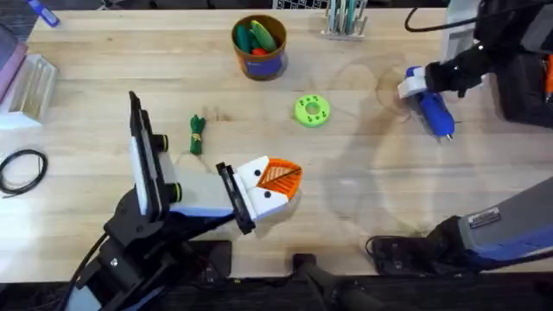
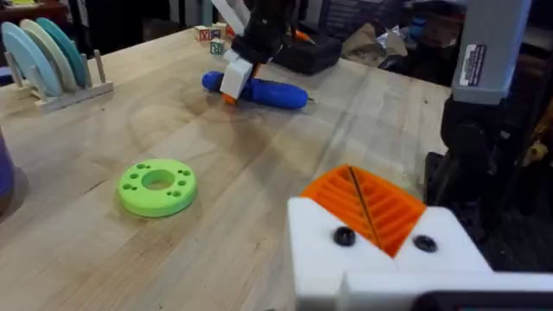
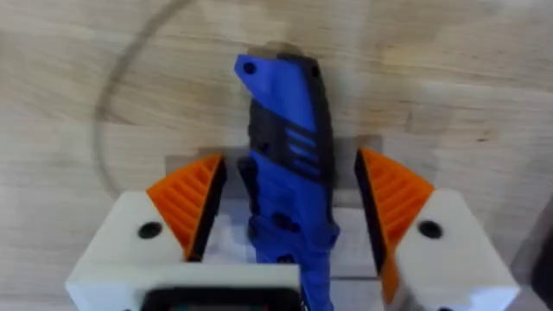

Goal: Pick up the gripper from the table and insert it into the empty holder that is missing its gripper. Then pick up a screw, insert it into the mounting hole, and use the screwdriver to tighten it. Finally, clean up the table by picking up the vegetable and placing it into the bucket.

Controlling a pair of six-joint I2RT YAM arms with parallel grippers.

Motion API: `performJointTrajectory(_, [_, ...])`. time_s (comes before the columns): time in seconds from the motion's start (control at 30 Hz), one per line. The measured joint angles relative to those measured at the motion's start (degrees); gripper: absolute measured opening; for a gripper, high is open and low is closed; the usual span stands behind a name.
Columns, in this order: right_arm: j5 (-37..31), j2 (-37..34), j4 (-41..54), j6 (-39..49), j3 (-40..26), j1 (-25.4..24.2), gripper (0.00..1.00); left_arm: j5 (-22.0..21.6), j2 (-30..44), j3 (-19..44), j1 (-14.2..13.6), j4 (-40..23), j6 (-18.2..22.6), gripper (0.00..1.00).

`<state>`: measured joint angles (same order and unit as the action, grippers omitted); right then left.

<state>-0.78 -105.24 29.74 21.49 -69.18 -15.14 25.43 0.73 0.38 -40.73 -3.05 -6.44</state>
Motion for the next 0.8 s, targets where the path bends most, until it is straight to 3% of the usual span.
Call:
performJointTrajectory(0.37, [1.05, -0.49, -0.99, -0.01, -0.23, 0.22, 0.608, 0.0, 0.0, 0.0, 0.0, 0.0, 0.0, 0.018])
performJointTrajectory(0.8, [2.41, -0.89, -3.28, -0.01, -0.23, 0.22, 0.61, 0.0, 0.0, 0.0, 0.0, 0.02, 0.0, 0.018])
